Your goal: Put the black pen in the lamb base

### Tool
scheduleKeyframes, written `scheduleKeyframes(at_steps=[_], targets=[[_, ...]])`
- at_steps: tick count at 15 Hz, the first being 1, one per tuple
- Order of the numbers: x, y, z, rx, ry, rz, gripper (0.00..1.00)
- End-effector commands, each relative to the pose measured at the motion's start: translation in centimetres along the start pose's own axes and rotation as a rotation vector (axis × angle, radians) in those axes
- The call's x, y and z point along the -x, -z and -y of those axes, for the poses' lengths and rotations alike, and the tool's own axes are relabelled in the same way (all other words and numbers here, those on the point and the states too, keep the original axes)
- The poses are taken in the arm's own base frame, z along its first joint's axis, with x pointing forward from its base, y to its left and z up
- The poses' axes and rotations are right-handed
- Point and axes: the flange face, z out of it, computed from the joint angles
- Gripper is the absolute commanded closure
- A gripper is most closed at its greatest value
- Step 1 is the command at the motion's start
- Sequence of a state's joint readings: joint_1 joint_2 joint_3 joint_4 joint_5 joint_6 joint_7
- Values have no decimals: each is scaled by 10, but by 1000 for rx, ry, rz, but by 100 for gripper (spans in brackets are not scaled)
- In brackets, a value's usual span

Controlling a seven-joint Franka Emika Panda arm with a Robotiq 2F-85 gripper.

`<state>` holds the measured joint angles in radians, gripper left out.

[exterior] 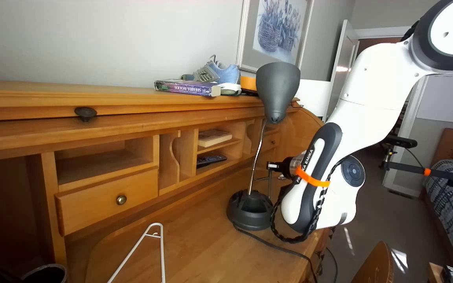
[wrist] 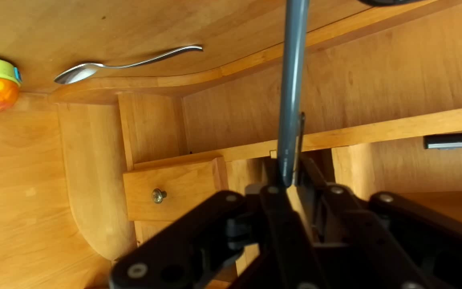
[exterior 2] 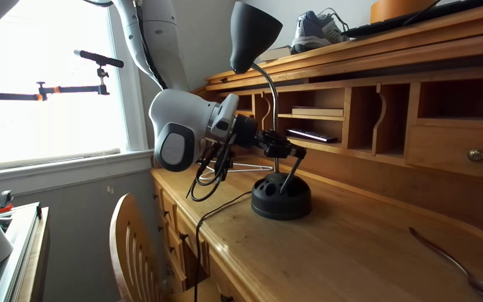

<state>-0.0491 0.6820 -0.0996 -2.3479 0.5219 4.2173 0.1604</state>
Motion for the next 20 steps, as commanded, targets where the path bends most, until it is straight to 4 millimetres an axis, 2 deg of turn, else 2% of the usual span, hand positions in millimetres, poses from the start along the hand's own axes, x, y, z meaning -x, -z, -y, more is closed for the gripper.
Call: scheduleKeyframes(at_steps=[1,7,11,20], targets=[[4,-4,16,-5,0,-33,96],[17,-5,21,10,23,-29,96],[19,-6,21,24,29,-29,96],[17,-5,34,21,6,-51,96]])
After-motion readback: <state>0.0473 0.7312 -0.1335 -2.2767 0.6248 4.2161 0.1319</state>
